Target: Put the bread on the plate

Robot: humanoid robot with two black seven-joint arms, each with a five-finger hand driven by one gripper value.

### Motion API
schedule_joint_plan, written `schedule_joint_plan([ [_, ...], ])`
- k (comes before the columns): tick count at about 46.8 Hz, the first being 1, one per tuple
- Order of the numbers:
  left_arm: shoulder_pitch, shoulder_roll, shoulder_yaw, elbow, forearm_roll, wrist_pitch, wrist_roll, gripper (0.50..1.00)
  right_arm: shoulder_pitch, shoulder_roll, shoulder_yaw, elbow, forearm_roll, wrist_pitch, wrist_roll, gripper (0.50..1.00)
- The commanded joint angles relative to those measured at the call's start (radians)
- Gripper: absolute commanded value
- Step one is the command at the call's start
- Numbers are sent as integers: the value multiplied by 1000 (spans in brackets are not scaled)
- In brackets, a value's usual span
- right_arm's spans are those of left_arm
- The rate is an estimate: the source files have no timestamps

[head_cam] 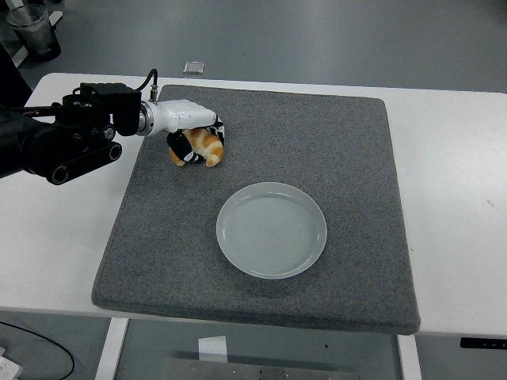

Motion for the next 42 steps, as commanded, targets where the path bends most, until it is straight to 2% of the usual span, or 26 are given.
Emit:
schedule_joint_plan([
  [1, -30, 2, -3, -4, -6, -4, 0, 500, 0, 0, 0, 0, 0, 0, 0, 932],
  [11, -106, 15, -3, -19, -73, -10, -2, 500, 0, 0, 0, 0, 0, 0, 0, 932],
  [19, -178, 63, -5, -84, -93, -13, 0, 500, 0, 0, 0, 0, 0, 0, 0, 932],
  [29, -283, 94, -5, -104, -124, -22, 0, 500, 0, 0, 0, 0, 0, 0, 0, 932],
  [42, -324, 88, -7, -190, -132, -30, 2, 500, 0, 0, 0, 0, 0, 0, -1, 932],
])
